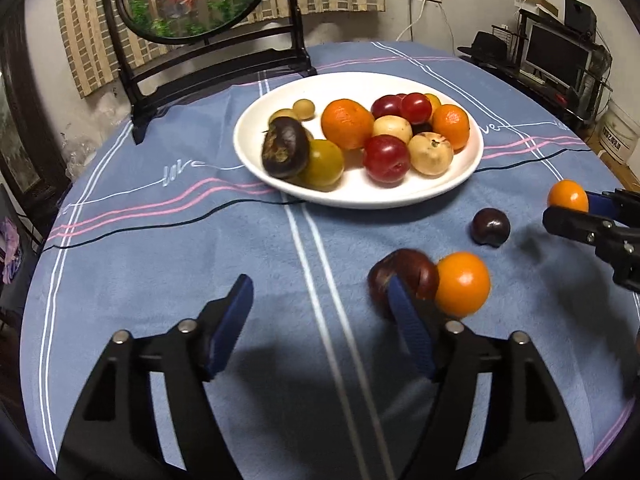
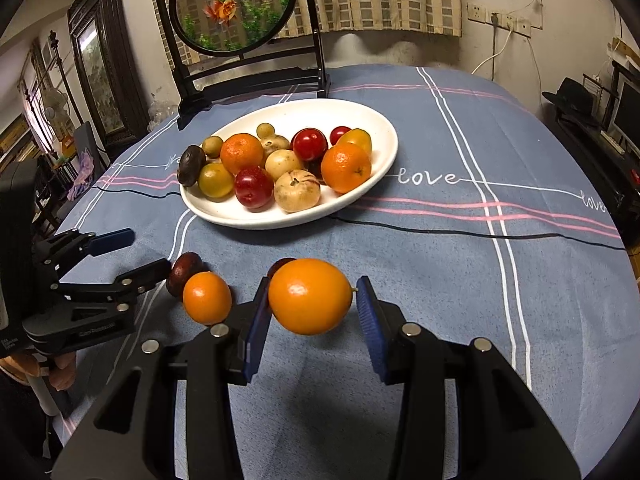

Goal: Organize fruits
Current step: 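Carry the mangosteen and orange over the white plate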

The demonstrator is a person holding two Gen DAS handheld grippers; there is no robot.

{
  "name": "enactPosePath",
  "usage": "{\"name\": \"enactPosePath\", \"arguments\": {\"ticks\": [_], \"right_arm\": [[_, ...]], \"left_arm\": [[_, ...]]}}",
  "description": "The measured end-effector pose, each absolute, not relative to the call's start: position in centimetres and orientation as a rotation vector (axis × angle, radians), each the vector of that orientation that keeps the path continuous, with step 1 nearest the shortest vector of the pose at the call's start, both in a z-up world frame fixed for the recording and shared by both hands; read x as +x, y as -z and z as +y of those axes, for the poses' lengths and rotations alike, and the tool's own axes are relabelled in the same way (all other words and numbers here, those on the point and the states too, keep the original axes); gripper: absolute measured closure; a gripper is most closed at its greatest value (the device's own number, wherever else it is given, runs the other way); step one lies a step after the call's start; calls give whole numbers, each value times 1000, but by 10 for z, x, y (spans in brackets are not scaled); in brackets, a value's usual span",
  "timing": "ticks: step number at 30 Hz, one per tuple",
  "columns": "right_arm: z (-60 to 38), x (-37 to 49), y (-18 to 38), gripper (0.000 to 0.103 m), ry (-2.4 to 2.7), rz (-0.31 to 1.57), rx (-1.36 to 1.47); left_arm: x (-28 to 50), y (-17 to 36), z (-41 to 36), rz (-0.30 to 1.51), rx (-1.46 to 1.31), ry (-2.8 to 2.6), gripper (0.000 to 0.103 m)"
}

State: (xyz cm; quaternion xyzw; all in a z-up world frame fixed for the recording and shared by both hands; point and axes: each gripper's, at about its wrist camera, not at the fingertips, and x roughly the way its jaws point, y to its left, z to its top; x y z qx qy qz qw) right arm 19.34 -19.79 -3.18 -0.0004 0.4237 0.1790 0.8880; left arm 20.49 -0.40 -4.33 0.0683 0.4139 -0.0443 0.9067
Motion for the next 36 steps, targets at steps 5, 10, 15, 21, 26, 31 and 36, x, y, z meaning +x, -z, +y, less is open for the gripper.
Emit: {"name": "enactPosePath", "arguments": {"ticks": [5,10,15,21,26,31,36], "right_arm": [[-199,192,32,60,-381,880,6],[-197,191,30,60,-390,877,8],[-197,189,27,60,-394,872,6],[-199,190,28,60,-388,880,6],[-197,190,28,60,-388,880,4],[-193,193,21,60,-393,867,-8],[-181,207,3,60,-410,819,-24]], "left_arm": [[186,34,-10,804,182,129,16],[187,43,-25,829,220,165,15],[206,63,-36,877,251,162,17],[226,68,-37,899,199,209,62],[223,64,-33,890,177,204,63],[216,34,-20,826,109,202,63],[224,4,-12,769,61,194,63]]}}
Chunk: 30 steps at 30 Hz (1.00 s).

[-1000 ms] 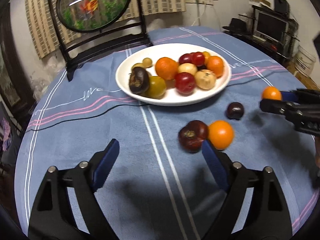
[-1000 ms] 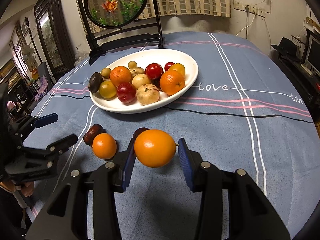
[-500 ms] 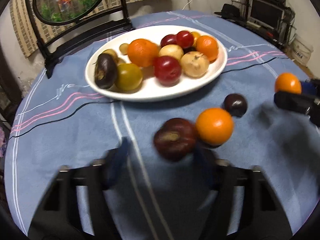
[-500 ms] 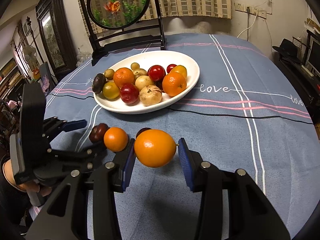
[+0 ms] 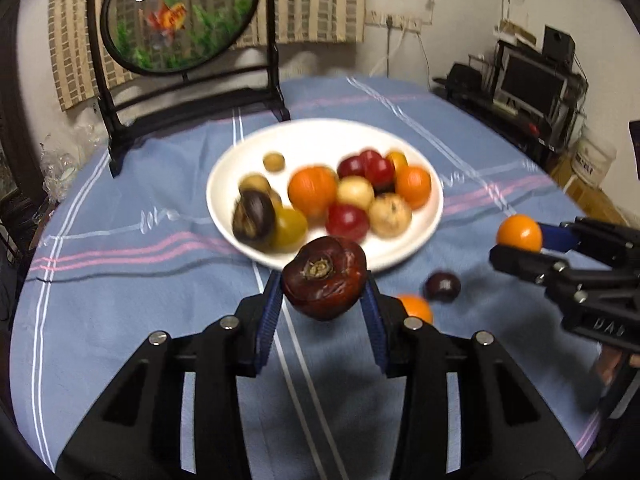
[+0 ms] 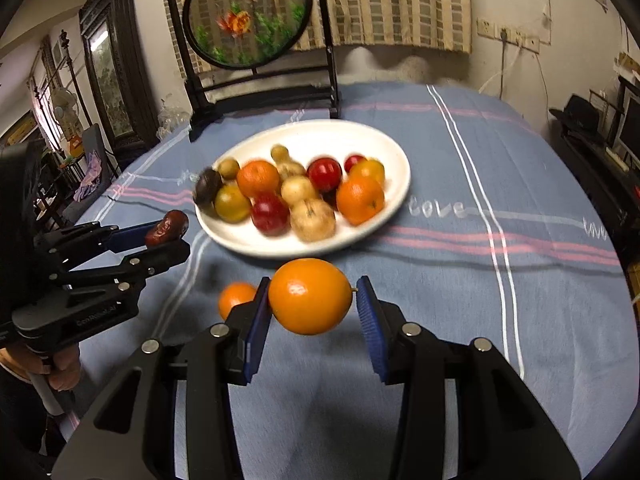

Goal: Organize fruits
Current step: 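Carry the mangosteen and orange over the white plate, then lower both fruits onto the plate and open both grippers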

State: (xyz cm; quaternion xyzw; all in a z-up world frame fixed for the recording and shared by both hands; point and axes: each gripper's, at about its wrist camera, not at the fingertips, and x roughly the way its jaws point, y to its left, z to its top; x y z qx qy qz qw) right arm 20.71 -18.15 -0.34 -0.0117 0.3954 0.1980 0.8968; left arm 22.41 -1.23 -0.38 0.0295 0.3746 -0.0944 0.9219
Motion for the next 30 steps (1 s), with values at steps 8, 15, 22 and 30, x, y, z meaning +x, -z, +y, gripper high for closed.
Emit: {"name": "enactPosePath", "arguments": {"ticks": [8,15,22,30], "right_arm": [[-151,266,-11,60,-425,767,-63],[-126,313,3,60,-419,756,-133],[-125,351,19,58,-422,802,-90],[-141,343,12,52,-410,792,-24]], "left_arm": [[279,-16,-9,749,14,136,63],[326,-8,-7,786,2,99,63],[354,4,1,824,-36,63,62],[351,2,9,815,-67,25,31]]}}
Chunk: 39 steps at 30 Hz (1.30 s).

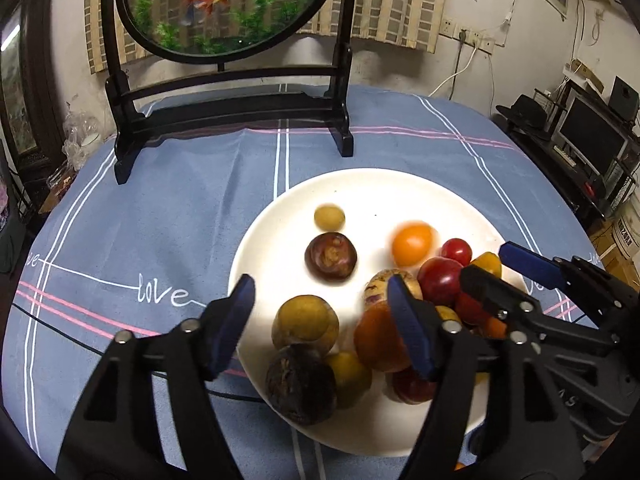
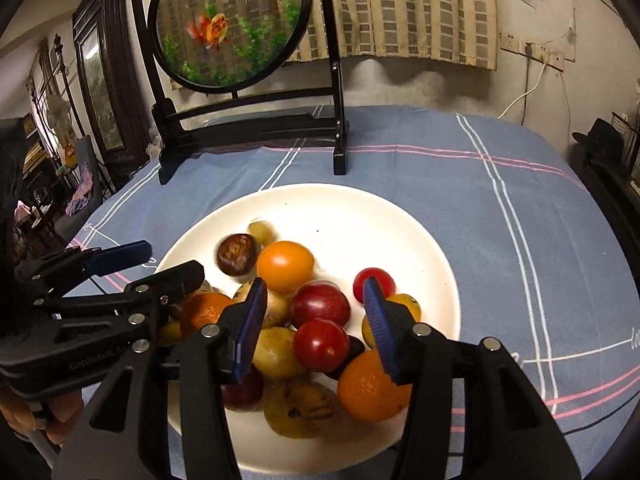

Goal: Organize fruits
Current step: 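Lower both fruits onto the plate and open both grippers, then move both open grippers back toward the last loose fruits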

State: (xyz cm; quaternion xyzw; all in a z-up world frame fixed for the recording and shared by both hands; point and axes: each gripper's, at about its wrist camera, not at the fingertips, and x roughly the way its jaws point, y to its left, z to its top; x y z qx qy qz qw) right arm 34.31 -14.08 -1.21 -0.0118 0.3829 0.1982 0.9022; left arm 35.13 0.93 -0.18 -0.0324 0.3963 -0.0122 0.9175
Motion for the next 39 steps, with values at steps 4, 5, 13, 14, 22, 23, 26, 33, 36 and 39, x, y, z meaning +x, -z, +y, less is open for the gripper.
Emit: {"name": "enactPosePath", "arguments": {"ticks": [4,5,13,14,22,23,26,33,36,39], "right_arm": [[-147,329,4,52,-409,780,-14],[-149,325,2,52,-408,777,-13],[-168,285,-10,48,-386,749,1],[-171,279,-11,45,-379,746,3],[-211,230,-3,43,-314,763,37],[-214,226,-2,43,-308,767,44],[-222,211,6,43,-300,784,61],[-229,195,22,42,-303,813,81],[-230,192,23,42,-307,817,81],[-231,192,25,42,-310,819,81]], "left_arm": [[342,-6,5,797,-51,25,26],[340,-8,4,794,-46,23,25],[300,-18,1,771,-33,11,18],[295,-18,2,769,-30,10,18],[235,-2,-2,793,-17,51,16],[229,2,-6,800,-10,62,16],[212,14,-21,828,17,102,15],[197,33,-54,872,59,179,15],[200,39,-62,885,68,189,16],[207,46,-65,906,67,194,17]]}}
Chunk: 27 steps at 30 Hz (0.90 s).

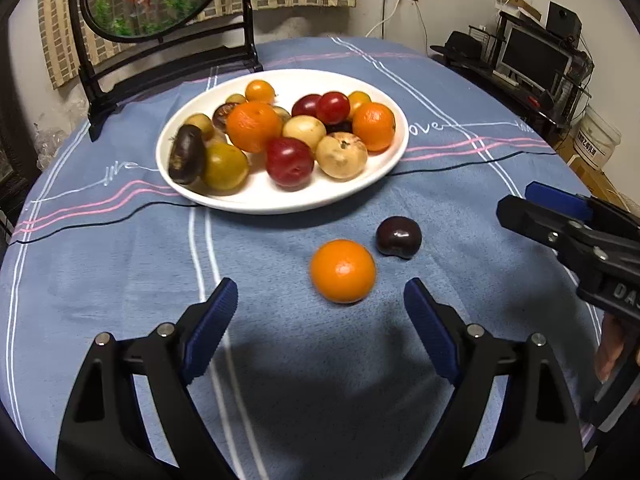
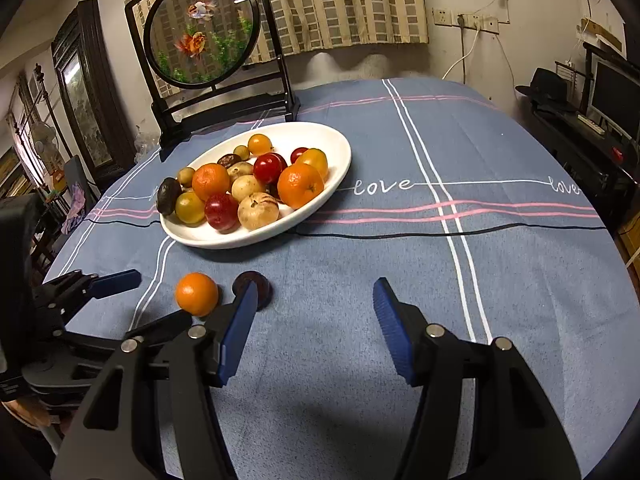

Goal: Organize fruits
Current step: 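Move both open grippers back toward the last loose fruits, then grasp the tangerine with the left gripper while the right grasps the small dark fruit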

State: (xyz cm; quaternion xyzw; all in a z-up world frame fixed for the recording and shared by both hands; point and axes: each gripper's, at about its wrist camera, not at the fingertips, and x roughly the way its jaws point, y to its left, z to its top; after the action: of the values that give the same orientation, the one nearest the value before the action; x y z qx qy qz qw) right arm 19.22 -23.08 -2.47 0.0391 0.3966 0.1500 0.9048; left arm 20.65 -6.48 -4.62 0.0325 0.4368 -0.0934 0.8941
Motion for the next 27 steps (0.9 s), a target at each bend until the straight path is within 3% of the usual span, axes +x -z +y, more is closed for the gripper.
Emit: {"name": "enactPosePath", "arguments": {"ticks": [8,10,11,12,27], "right_arm": [[-228,193,30,42,-325,835,71],[-226,194,31,42,-329,840,62],[-225,194,31,42,-330,842,56],[-224,194,31,42,-331,843,49],[-163,207,51,42,-385,921,-181]], "left_arm": [[225,62,-69,963,46,206,32],[228,64,-70,973,43,215,44],[230,66,-70,981,35,238,58],[230,66,-70,982,26,260,63],[223,53,-30,932,-35,242,64]]}}
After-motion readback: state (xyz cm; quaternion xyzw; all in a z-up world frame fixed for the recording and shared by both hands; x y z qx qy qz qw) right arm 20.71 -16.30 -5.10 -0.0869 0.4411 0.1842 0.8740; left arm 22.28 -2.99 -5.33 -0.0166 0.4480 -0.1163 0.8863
